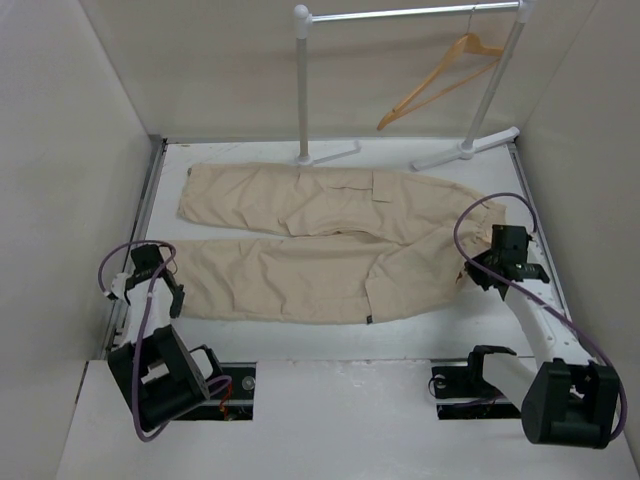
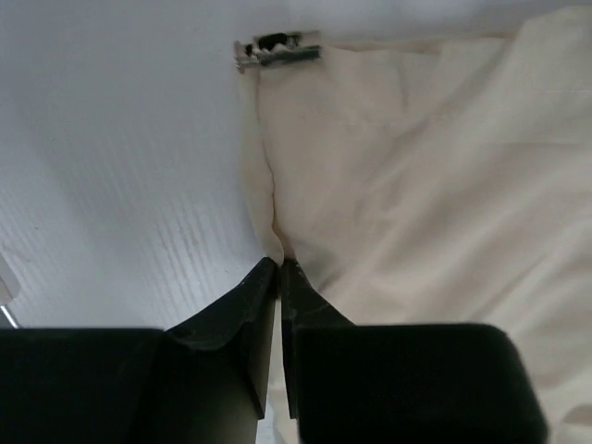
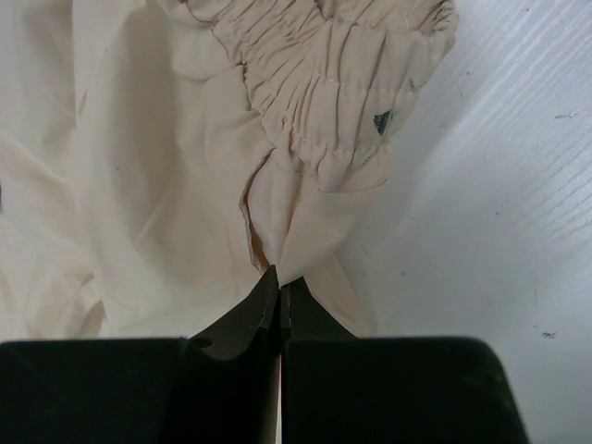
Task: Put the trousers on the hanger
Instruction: Fold the trousers at the center of the board.
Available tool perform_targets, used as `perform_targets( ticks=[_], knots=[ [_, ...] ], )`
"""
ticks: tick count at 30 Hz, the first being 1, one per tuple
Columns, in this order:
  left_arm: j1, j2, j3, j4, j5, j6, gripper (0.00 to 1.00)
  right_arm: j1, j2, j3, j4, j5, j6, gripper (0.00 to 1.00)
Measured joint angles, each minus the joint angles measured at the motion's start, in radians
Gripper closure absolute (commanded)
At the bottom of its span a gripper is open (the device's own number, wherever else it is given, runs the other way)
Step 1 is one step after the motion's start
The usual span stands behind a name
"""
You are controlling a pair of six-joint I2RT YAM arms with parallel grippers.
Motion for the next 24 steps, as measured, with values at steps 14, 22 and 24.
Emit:
perform_targets(
  ticks=[14, 22, 24],
  knots=[
    [-0.206, 0.253, 0.698, -0.02, -0.094, 0.022, 0.98, -0.077, 0.212, 0.266, 0.015, -0.002, -0.019, 0.97],
    [-0.278, 0.69, 1.11, -0.026, -0.098, 0.028, 0.98, -0.078, 0.526, 0.638, 0.045, 0.008, -0.041, 0.98],
    [-0.287, 0.797, 1.232, -0.031, -0.094, 0.028, 0.98, -0.078, 0.614, 0.722, 0.046, 0.001, -0.045, 0.98]
  ],
)
